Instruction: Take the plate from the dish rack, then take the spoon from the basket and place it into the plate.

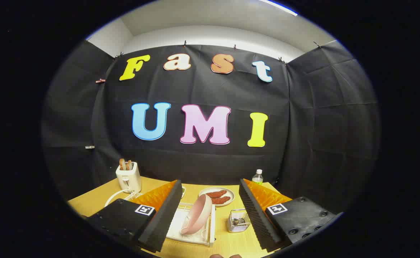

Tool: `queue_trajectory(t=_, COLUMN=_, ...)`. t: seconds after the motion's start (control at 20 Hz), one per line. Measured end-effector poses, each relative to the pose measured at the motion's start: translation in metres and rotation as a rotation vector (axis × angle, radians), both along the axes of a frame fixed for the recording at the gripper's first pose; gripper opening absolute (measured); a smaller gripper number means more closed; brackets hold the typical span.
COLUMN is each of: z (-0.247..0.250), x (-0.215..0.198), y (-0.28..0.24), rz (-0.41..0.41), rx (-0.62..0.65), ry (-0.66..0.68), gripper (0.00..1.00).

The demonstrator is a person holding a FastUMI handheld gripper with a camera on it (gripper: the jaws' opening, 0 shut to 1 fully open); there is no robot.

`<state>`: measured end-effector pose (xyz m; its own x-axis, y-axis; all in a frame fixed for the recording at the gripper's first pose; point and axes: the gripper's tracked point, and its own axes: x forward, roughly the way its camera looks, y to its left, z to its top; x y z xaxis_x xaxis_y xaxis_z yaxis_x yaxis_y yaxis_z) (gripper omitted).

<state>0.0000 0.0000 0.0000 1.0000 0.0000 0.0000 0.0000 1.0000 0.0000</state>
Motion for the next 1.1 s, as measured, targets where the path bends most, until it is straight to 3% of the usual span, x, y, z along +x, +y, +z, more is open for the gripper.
queue_trajectory(t=0.65, z=-0.020, x=0.013, y=0.003, rz=-0.029, rx=-0.019, ry=0.054, gripper=0.97)
queue_trajectory(t=1.1, z=-0.046, x=0.036, y=0.007, rz=-0.024, rx=-0.022, ry=0.186, gripper=0.97)
